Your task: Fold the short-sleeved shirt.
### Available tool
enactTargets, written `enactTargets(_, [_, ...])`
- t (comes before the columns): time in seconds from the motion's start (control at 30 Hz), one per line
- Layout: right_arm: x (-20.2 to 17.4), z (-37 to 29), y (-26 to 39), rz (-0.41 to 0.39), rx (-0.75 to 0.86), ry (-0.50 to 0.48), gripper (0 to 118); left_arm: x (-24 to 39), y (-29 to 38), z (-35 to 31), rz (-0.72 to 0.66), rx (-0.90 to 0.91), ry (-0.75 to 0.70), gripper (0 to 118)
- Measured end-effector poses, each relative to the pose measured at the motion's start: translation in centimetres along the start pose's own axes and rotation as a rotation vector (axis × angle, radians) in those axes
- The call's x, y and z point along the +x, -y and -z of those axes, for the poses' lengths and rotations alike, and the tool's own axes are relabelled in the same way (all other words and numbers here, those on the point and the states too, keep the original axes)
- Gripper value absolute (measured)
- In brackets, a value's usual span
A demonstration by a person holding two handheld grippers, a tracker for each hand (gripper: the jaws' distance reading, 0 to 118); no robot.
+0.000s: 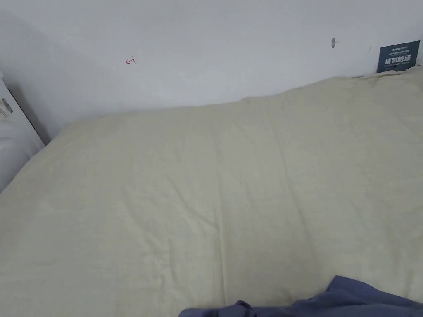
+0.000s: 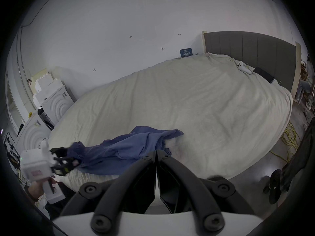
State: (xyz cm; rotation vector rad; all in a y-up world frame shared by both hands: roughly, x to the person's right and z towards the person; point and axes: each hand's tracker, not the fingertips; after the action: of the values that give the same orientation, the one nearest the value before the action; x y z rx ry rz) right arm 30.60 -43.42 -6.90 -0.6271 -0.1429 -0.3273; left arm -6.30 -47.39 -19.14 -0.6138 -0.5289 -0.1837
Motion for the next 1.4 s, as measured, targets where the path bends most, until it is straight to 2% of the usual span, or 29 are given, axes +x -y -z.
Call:
enactTargets(0.07, [-0.1,0.0,0.1,-0.007,-0.006,-0.004,1,-2.1,0.0,-2.6,-0.173,0.057,0.059,106])
enactTargets(0.1, [-0.2,0.0,0.1,-0.014,-0.009,-0.007,1,-3.1,0.1,-3.6,-0.259,0.072,0.079,111])
enactTargets(0.17, [-0.4,0.2,0.0,-0.026,-0.016,-0.01,1,-4.8,0.5,-5.3,-0.397,0.143,0.133,111])
enactTargets(0.23, [-0.5,0.3,0.0,-0.03,-0.02,-0.014,1,-5.5,0.6,-6.2,-0.46,0.17,0.17,111])
enactTargets(0.37, [-0.5,0.3,0.2,-0.021,-0.025,-0.016,1,-5.0,0.7,-5.7,-0.418,0.15,0.121,110])
enactTargets(0.4, [-0.5,0.3,0.3,-0.021,-0.024,-0.016,1,-5.0,0.6,-5.4,-0.422,0.14,0.132,108])
enactTargets(0.43, [-0.5,0.2,0.3,-0.022,-0.022,-0.013,1,-5.0,0.6,-5.0,-0.442,0.126,0.168,100])
enactTargets(0.5, [-0.5,0.1,0.3,-0.018,-0.024,-0.014,1,-4.5,0.6,-3.6,-0.555,0.173,0.245,44])
enactTargets(0.53, [-0.5,0.1,0.3,-0.013,-0.024,-0.014,1,-4.3,0.7,-2.5,-0.621,0.178,0.27,23])
enactTargets(0.57, [-0.4,0.0,0.3,-0.009,-0.026,-0.014,1,-4.2,0.8,-1.5,-0.66,0.177,0.297,19])
enactTargets(0.77, [-0.2,-0.4,0.2,-0.011,-0.027,-0.011,1,-1.4,1.8,6.1,-0.751,0.005,0.39,18])
enactTargets(0.83, [0.1,-0.4,0.2,-0.006,-0.031,-0.003,1,-0.2,2.4,8.2,-0.705,-0.067,0.33,16])
enactTargets(0.87, [0.1,-0.4,0.2,-0.005,-0.031,0.0,1,0.0,3.0,8.8,-0.677,-0.066,0.319,8])
enactTargets(0.97, [0.1,-0.6,0.2,-0.009,-0.027,0.004,1,0.5,3.0,8.5,-0.663,-0.01,0.298,7])
enactTargets(1.03, [0.2,-0.7,0.2,-0.012,-0.026,0.007,1,0.3,2.7,8.3,-0.649,-0.028,0.296,8])
enactTargets(1.1, [0.4,-0.5,0.2,-0.002,-0.034,0.002,1,-0.3,1.8,7.6,-0.692,-0.084,0.322,8])
enactTargets(1.13, [0.3,-0.5,0.2,-0.001,-0.036,0.0,1,-0.8,1.3,6.6,-0.73,-0.066,0.342,8])
enactTargets(1.23, [0.1,-0.5,0.1,-0.001,-0.033,-0.013,1,-3.4,1.0,2.2,-0.749,0.136,0.348,9])
enactTargets(1.27, [0.0,-0.5,0.1,-0.001,-0.033,-0.017,1,-4.8,1.1,0.8,-0.805,0.163,0.315,14])
enactTargets(1.3, [-0.2,-0.4,0.0,-0.001,-0.034,-0.021,1,-6.4,1.4,-0.2,-0.866,0.183,0.291,25])
enactTargets(1.33, [-0.2,-0.3,0.0,-0.003,-0.035,-0.027,1,-8.1,1.8,-1.0,-0.928,0.187,0.258,47])
enactTargets(1.37, [-0.3,-0.2,0.0,-0.004,-0.036,-0.032,1,-9.6,2.3,-1.6,-0.97,0.189,0.228,82])
enactTargets(1.4, [-0.4,-0.1,-0.1,-0.005,-0.037,-0.035,1,-10.8,3.0,-1.7,-0.999,0.197,0.185,102])
